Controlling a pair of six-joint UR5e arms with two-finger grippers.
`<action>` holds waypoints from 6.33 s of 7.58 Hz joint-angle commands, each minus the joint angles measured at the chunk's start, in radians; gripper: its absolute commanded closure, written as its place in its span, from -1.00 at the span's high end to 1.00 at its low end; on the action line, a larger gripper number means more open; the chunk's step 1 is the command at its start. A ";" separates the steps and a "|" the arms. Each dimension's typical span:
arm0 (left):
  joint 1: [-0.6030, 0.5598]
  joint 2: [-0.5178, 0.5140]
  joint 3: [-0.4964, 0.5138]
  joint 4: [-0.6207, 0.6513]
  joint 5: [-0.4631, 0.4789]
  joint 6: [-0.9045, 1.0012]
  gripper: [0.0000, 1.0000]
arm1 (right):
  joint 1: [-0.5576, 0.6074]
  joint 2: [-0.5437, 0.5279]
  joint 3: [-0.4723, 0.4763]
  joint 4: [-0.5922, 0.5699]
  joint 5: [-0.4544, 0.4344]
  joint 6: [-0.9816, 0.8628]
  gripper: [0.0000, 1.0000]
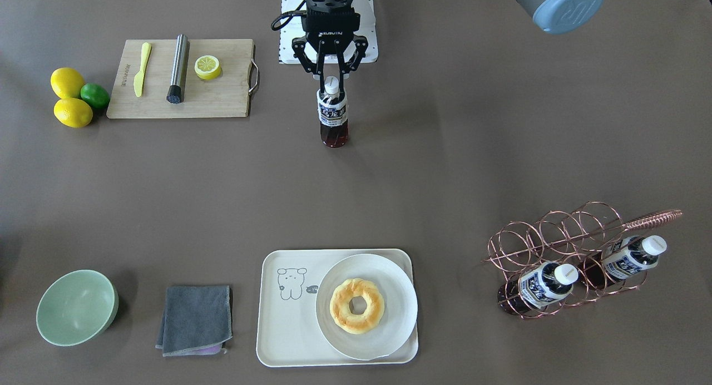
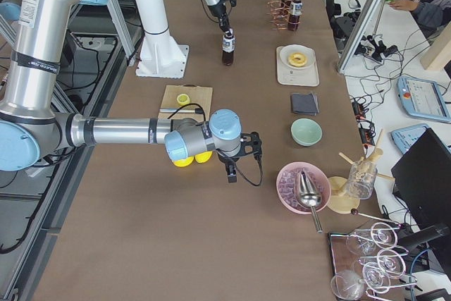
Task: Place tea on tray
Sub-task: 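Lower the tea bottle upright onto the table and open the left gripper, then withdraw the left gripper toward the rack while the right gripper moves over the bottle, then lower the right gripper around the tea bottle and close it, then lift the tea bottle with the right gripper and carry it toward the white tray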
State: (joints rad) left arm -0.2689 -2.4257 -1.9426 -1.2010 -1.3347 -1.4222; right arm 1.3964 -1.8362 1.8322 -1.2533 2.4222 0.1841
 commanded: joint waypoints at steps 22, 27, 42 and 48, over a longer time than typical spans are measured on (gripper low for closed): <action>-0.684 0.743 -0.213 -0.508 -0.621 0.735 0.94 | -0.942 1.100 0.076 -0.589 -0.603 1.272 0.87; -0.682 0.732 -0.196 -0.509 -0.620 0.732 0.94 | -0.975 1.118 0.064 -0.652 -0.615 1.255 0.61; -0.684 0.723 -0.185 -0.522 -0.620 0.708 0.94 | -0.994 1.161 0.021 -0.672 -0.667 1.158 -0.93; -0.682 0.721 -0.197 -0.522 -0.621 0.651 0.94 | -0.871 1.263 0.013 -0.815 -0.657 1.028 -1.00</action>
State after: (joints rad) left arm -0.9520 -1.7042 -2.1349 -1.7227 -1.9558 -0.7482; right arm 0.4554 -0.5900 1.8586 -2.0388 1.7616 1.2851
